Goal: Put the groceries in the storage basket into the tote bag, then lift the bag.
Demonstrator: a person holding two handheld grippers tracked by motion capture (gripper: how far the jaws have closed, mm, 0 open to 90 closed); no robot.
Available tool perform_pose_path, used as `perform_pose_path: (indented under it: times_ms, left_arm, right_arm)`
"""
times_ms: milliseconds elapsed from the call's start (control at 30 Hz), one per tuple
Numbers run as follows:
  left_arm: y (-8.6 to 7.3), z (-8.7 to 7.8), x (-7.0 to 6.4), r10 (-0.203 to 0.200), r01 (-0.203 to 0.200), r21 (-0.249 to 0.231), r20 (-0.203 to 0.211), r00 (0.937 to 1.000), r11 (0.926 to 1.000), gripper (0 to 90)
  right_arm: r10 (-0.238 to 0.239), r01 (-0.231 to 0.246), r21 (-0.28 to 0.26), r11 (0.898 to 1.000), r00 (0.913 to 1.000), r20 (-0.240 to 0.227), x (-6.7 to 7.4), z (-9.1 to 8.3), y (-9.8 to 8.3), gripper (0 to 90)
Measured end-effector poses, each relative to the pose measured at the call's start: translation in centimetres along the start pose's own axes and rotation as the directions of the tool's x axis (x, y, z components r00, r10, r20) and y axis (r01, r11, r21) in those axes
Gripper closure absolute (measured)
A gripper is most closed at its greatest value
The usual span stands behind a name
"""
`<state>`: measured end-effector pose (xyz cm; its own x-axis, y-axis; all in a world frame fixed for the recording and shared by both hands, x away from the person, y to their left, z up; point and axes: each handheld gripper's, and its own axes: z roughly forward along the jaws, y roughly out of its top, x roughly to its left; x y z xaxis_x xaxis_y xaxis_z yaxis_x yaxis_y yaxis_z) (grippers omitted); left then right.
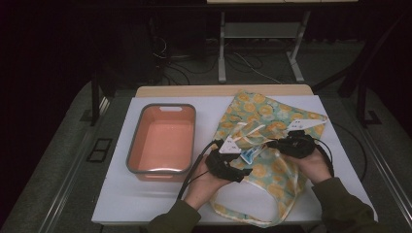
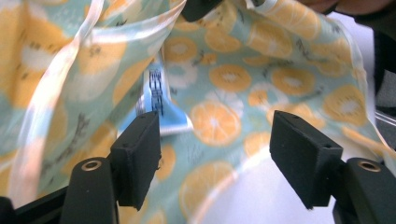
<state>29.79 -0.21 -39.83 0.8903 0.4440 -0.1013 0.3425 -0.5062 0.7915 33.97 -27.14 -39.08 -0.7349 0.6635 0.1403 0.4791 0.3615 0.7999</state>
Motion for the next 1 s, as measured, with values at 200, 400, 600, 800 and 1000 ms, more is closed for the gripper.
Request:
perform_pose_path:
  times_ms: [200,400,600,800,1000]
  left_arm:
    - [-1.7,-1.2,0.0,-0.024,0.024,0.014,0.014,0.9996,0.9996,29.9]
    - [-2.9,-2.0,-0.4,-0.039,0.039,0.016,0.024,0.9989,0.9991,29.9]
    - [-3.8,-2.8,-0.8,-0.043,0.042,0.027,0.038,0.9984,0.9988,29.9]
    - [-4.6,-3.1,-1.4,-0.036,0.033,0.051,0.051,0.998,0.9981,29.8]
    - [-4.8,-2.5,-1.2,-0.038,0.035,0.073,0.035,0.9987,0.9967,30.1]
  right_arm:
    - [-0.045,0.047,0.052,0.998,0.9986,-0.027,1.4,0.0,-0.8,89.2]
    - [-0.08,0.085,0.09,0.992,0.9948,-0.063,2.7,0.2,-1.9,80.9]
    - [-0.099,0.108,0.103,0.989,0.9913,-0.087,4.0,-0.1,-2.9,75.4]
    - [-0.119,0.138,0.145,0.98,0.9838,-0.134,5.3,0.1,-4.1,77.1]
    - [-0.148,0.18,0.228,0.957,0.9775,-0.15,5.9,1.5,-5.6,69.1]
